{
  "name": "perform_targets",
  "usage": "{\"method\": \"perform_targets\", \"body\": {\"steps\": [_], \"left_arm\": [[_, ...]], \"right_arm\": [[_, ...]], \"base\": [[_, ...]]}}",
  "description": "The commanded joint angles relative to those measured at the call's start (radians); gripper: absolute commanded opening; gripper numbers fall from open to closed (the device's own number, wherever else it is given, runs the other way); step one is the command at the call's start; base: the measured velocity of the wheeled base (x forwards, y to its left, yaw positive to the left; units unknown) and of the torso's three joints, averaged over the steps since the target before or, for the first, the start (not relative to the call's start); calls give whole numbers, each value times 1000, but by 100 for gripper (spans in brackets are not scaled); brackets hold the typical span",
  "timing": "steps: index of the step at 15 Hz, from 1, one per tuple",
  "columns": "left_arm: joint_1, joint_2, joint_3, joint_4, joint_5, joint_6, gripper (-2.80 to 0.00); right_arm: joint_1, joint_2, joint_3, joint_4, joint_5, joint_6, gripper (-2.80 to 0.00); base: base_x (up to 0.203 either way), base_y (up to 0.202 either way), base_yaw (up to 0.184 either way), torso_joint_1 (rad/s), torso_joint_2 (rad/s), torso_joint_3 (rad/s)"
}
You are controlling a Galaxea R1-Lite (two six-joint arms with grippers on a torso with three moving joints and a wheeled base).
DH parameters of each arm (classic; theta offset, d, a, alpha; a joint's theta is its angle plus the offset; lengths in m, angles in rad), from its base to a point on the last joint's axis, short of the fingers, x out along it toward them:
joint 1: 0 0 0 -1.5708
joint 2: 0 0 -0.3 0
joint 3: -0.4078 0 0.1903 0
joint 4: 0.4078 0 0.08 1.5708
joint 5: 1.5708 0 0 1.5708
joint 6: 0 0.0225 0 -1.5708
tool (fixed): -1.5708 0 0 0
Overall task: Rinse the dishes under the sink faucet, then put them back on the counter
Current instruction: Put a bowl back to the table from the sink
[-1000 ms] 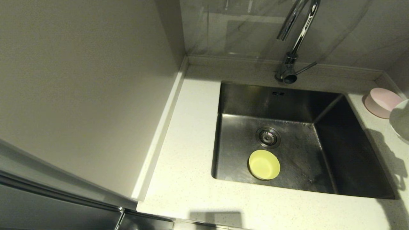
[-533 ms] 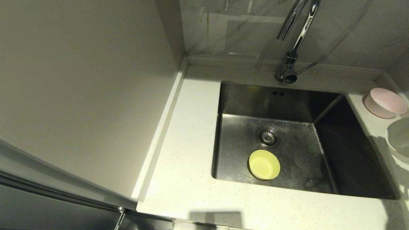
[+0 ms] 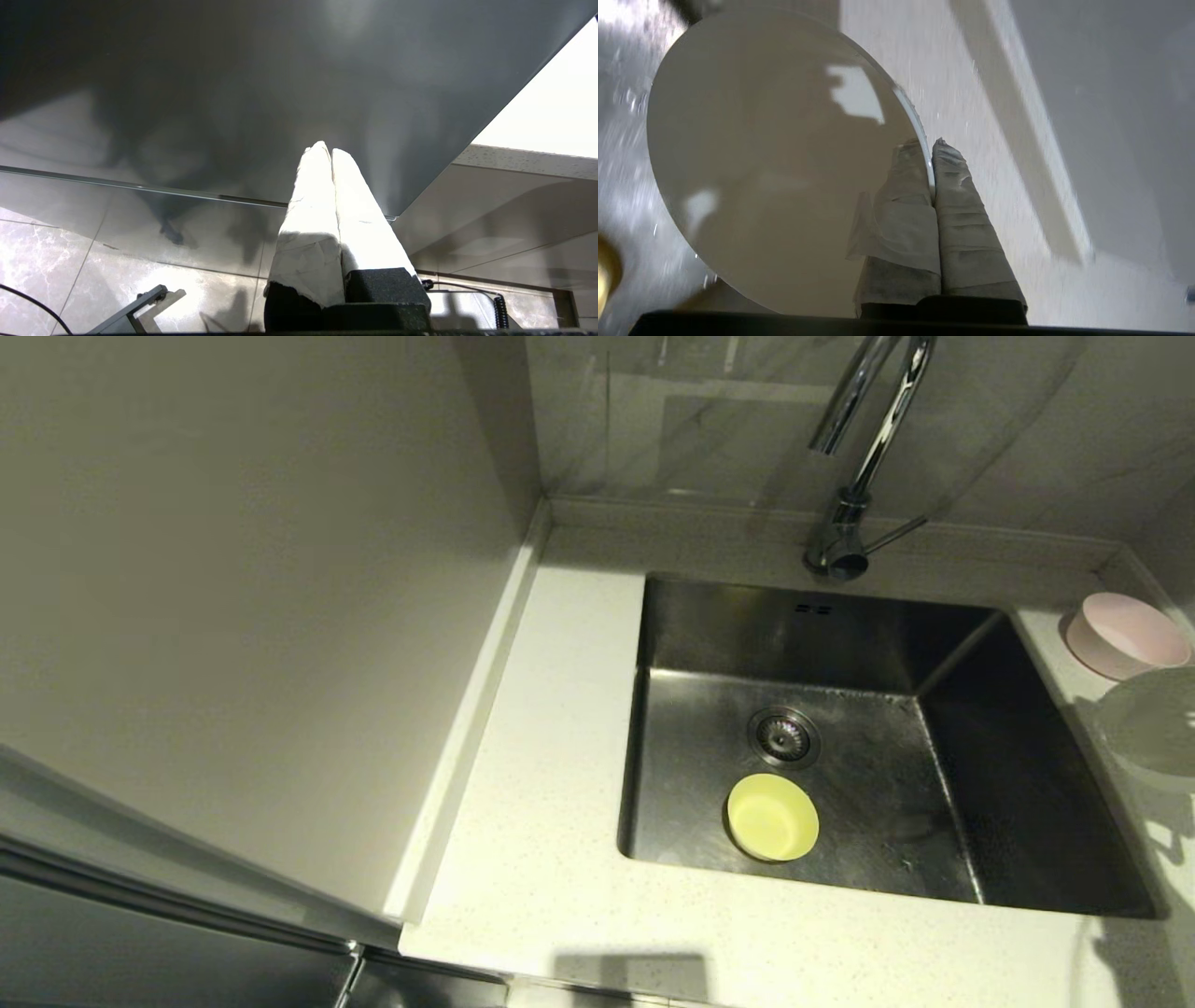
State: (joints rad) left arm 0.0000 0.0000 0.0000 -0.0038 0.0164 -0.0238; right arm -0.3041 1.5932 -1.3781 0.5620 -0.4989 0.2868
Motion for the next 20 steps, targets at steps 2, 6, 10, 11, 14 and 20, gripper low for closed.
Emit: {"method": "perform_targets", "body": {"steps": [2, 6, 10, 11, 14, 20], "left_arm": [[0, -2, 0, -1, 0, -1, -280], [0, -2, 0, -1, 0, -1, -280], [0, -2, 0, -1, 0, -1, -280], [0, -2, 0, -1, 0, -1, -280], [0, -2, 0, -1, 0, -1, -280], [0, -2, 0, -1, 0, -1, -280]], "right_arm": [[-25, 143, -110, -40, -41, -24, -280], [-72, 185, -143, -43, -61, -28, -280], [-92, 233, -185, -44, -61, -26, -280], [-93, 243, -197, -43, -61, -26, -280], [-97, 272, -233, -43, -67, -28, -280], [-111, 279, -268, -43, -93, -23, 0]], "base": [[0, 0, 0, 0, 0, 0], [0, 0, 0, 0, 0, 0], [0, 0, 0, 0, 0, 0], [0, 0, 0, 0, 0, 0], [0, 0, 0, 0, 0, 0], [0, 0, 0, 0, 0, 0]]}}
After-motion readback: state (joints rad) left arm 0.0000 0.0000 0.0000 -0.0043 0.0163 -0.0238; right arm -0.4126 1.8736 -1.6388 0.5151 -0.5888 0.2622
